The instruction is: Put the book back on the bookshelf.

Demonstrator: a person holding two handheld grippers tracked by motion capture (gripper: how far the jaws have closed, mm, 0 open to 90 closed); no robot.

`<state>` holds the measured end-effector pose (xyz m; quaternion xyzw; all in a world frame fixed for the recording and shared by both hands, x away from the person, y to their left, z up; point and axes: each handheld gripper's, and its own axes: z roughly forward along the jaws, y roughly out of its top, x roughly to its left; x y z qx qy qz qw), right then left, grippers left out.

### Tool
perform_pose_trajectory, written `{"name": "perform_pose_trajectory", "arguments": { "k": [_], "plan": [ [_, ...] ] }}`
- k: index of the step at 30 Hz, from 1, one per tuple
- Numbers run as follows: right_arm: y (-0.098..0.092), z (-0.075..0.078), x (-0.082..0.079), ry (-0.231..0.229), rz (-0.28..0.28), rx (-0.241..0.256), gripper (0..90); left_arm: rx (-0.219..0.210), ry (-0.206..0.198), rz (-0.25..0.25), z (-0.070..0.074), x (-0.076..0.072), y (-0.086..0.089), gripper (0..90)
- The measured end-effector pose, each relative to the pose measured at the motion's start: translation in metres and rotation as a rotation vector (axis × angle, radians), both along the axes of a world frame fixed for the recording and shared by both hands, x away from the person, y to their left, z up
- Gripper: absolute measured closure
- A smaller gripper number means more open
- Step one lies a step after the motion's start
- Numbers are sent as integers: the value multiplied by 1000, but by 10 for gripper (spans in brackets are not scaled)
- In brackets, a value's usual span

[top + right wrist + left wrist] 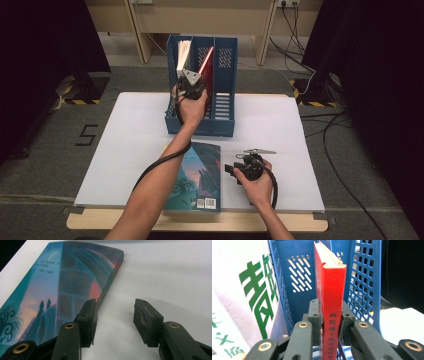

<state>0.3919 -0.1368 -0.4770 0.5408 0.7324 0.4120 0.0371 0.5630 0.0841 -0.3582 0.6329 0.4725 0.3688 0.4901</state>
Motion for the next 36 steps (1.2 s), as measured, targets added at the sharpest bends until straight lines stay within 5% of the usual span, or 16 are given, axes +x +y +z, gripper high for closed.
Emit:
{"name": "perform_pose_trajectory", "arguments": {
  "k": [11,19,36],
  "plan": [
    [2,-1,0,3,4,-2,537,33,5,15,2,16,-11,763],
    [1,-1,0,2,2,0,537,67,-2,-23,3,23,-22,713],
    [-1,1,-1,-3,-5,-1,531,43,-2,-73,9,13,-13,519]
  ]
}}
